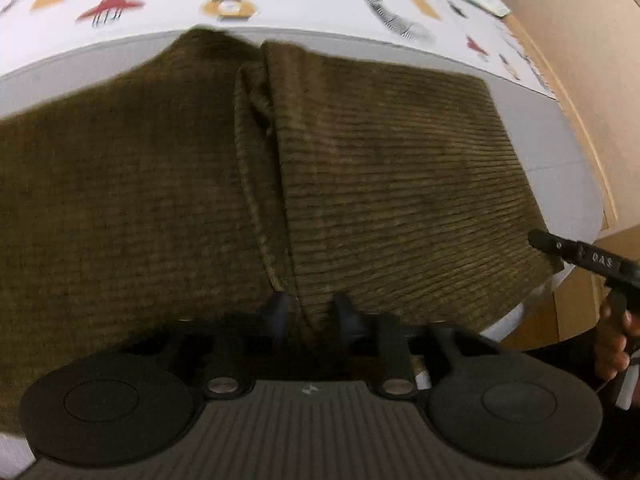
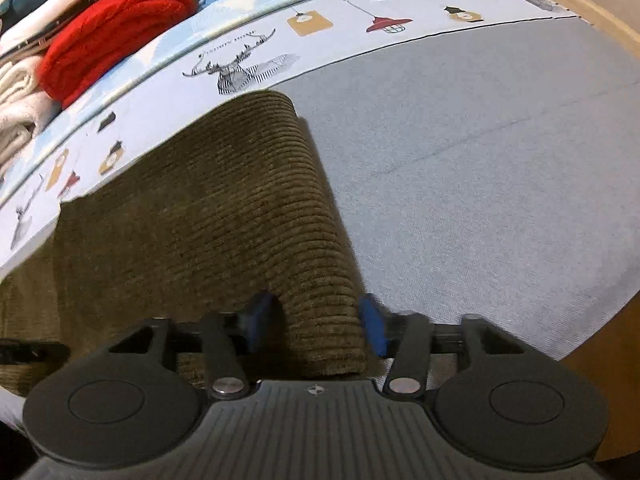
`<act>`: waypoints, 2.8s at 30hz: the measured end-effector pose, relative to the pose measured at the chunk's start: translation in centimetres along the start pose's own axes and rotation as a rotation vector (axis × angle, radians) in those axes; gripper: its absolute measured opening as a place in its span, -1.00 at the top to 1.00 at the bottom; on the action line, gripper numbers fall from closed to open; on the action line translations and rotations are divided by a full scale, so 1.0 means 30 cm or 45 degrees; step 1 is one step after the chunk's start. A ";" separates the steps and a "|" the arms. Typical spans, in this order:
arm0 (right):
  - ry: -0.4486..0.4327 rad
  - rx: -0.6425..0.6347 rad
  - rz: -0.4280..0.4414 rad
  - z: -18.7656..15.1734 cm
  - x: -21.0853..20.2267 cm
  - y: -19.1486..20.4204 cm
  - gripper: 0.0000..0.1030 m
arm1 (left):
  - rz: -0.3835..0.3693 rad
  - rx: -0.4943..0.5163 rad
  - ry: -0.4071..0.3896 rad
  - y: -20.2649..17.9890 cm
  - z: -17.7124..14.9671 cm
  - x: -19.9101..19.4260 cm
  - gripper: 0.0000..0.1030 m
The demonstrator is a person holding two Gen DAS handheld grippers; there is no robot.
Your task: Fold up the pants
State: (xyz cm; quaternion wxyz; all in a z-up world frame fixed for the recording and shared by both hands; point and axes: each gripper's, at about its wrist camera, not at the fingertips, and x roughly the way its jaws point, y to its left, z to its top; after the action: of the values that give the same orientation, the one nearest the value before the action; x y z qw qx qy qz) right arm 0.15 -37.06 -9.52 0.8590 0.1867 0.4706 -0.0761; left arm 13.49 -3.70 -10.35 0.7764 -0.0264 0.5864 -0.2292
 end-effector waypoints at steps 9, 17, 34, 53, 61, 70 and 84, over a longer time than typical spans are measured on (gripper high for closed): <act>-0.008 0.021 -0.067 -0.003 -0.015 -0.007 0.47 | 0.190 0.018 -0.182 -0.001 -0.075 -0.106 1.00; -0.219 -0.222 -0.079 -0.010 -0.141 0.087 0.40 | 0.164 0.365 -0.175 -0.157 -0.183 -0.075 0.82; -0.072 -0.411 -0.136 -0.097 -0.081 0.103 0.32 | 0.230 0.161 -0.367 -0.166 -0.006 -0.048 0.82; -0.559 -0.641 0.167 0.088 -0.349 0.406 0.17 | 0.297 -0.249 -0.534 0.311 -0.246 -0.384 0.42; -0.425 -0.624 0.234 0.027 -0.195 0.567 0.17 | 0.250 -0.694 -0.589 0.615 -0.415 -0.515 -0.44; -0.379 -0.658 0.239 0.021 -0.131 0.657 0.17 | 0.102 -1.180 -0.551 0.886 -0.507 -0.498 -0.45; -0.360 -0.556 0.173 0.063 -0.124 0.494 0.17 | 0.307 -1.177 -0.508 0.802 -0.417 -0.444 0.30</act>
State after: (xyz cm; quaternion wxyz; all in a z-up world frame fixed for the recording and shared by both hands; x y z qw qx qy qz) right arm 4.13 -24.34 -1.79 0.9392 0.0156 0.3377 0.0599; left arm 7.02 25.81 -9.71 0.8013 -0.3421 0.4659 0.1543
